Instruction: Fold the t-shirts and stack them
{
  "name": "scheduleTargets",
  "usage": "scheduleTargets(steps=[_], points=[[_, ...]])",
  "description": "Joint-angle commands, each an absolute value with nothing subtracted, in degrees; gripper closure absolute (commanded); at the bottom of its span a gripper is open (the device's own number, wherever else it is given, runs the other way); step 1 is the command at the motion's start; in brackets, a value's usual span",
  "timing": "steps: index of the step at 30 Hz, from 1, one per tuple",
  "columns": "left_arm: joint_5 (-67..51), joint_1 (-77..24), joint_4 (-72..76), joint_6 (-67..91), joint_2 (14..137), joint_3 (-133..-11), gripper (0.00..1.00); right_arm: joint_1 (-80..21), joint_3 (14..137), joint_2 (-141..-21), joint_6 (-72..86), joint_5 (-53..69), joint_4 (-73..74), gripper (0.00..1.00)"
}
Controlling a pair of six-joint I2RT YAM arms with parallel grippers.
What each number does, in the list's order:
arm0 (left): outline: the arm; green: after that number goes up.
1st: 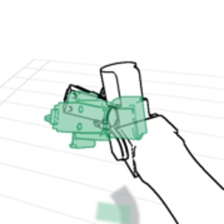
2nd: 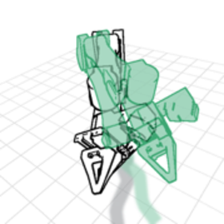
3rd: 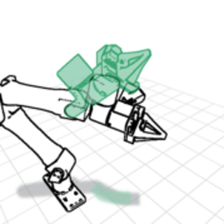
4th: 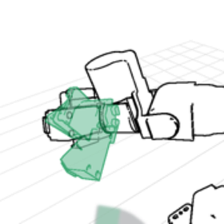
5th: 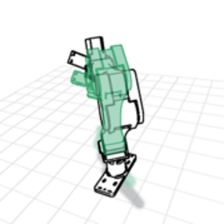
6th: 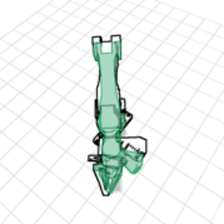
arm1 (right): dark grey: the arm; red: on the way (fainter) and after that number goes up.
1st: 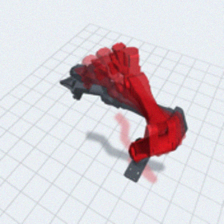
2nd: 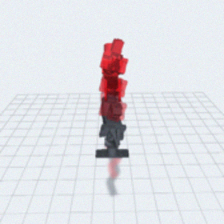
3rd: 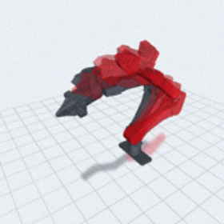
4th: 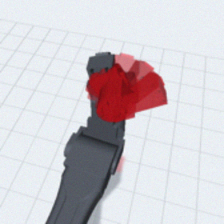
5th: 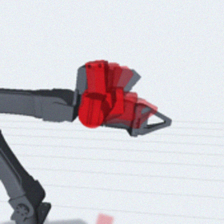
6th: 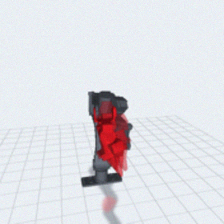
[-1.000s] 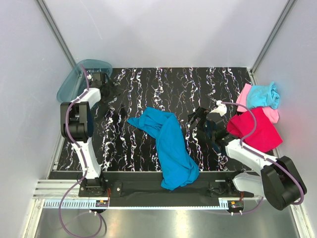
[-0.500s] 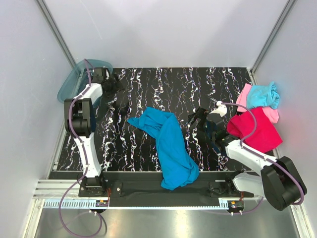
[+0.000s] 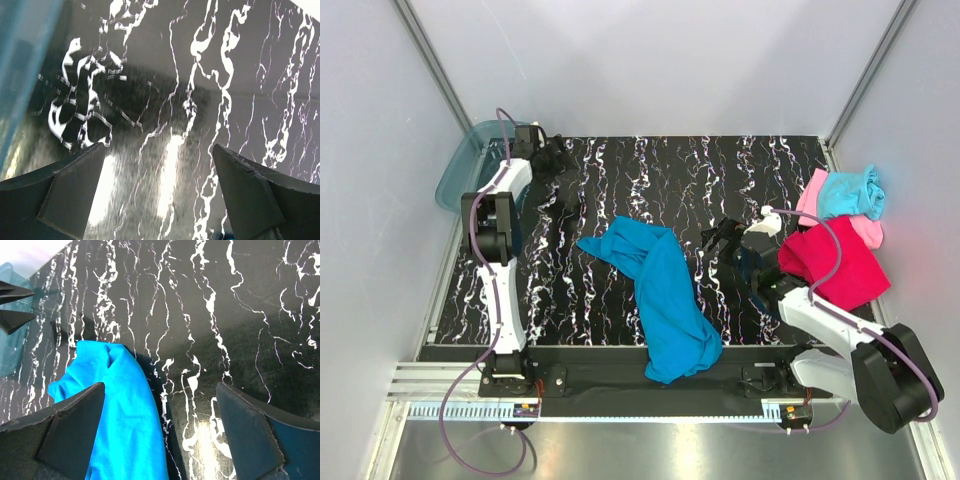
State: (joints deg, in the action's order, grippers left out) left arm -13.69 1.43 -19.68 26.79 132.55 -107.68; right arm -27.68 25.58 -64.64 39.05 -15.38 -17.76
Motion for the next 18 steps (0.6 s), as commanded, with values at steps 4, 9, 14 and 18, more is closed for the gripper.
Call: scheduleTargets(steps=[4,9,14,18], points=[[-12.7,1.6,-20.9,25.8,136.2,-114.0,0.03,-27.4,24.7,-62.1,37.4,-15.7,-22.1,0.0],[-8.6,1.8,-21.8,25.1,135.7,-114.7,0.03,-27.5,24.6,-62.6,37.5,-15.1,-22.9,0.0],[-5.3,2.8,-21.6,25.2,133.9,-114.0,0.03,-27.4,24.6,-62.8,37.4,-14.9,-22.9,0.0],[-2.9,4.0,-21.0,26.2,130.7,-112.0,0.03,-27.5,24.5,-62.6,37.3,-14.9,-23.2,0.0]])
